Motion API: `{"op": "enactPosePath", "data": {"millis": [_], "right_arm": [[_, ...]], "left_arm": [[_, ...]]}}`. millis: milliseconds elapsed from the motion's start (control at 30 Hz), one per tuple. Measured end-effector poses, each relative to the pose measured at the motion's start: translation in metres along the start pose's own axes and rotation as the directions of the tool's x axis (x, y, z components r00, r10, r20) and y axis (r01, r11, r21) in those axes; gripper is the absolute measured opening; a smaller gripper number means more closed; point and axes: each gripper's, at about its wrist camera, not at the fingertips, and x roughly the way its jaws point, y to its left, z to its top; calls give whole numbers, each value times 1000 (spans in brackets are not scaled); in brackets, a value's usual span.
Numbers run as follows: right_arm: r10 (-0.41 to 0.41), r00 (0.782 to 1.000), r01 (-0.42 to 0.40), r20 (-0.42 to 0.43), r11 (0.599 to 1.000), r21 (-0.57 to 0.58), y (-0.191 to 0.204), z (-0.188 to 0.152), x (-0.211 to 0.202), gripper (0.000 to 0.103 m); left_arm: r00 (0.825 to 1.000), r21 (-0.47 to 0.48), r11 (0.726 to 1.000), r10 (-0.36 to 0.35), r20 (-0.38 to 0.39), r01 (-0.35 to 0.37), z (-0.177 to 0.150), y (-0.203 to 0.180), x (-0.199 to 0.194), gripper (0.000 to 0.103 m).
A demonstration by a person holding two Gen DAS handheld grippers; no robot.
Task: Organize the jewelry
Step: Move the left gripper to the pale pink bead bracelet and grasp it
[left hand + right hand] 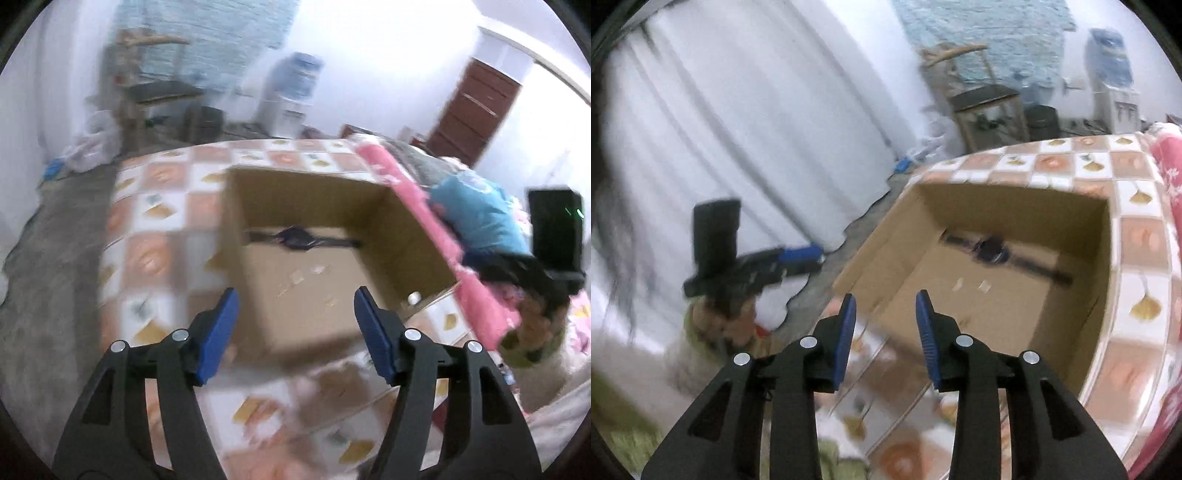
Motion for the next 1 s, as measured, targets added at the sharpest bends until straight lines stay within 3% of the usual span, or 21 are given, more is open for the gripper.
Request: {"op": "enactPosePath", "data": {"millis": [100,267,367,433,567,700,833,1000], "right_arm": [[-30,998,32,-59,999,22,13,-36,27,34],[-27,992,49,-127,984,170,-1,-73,65,34],[-132,983,154,-129,973,174,-5,-78,77,34],[-183,975,201,-123,968,152,-1,-80,77,34],[-276,954,290,-116,950,120,0,-79,81,34],[-365,925,372,-110,927,54,1,-75,98,34],[-409,907,410,-101,912,-4,5,-72,118,32],[-430,893,429,-131,903,-37,3,-75,135,19]], "left_arm": [[995,-19,995,101,-23,-102,-39,9,-3,62],[976,-7,982,188,-113,-190,-99,6,19,62],[964,28,975,222,-144,-220,-122,0,34,62],[965,55,974,226,-135,-221,-127,-6,43,62],[943,148,942,318,-99,-302,-126,-13,53,59],[948,129,949,303,-99,-289,-122,-8,57,46],[943,131,946,311,-114,-296,-123,-5,62,41],[938,127,944,319,-138,-303,-126,-4,67,35]]}}
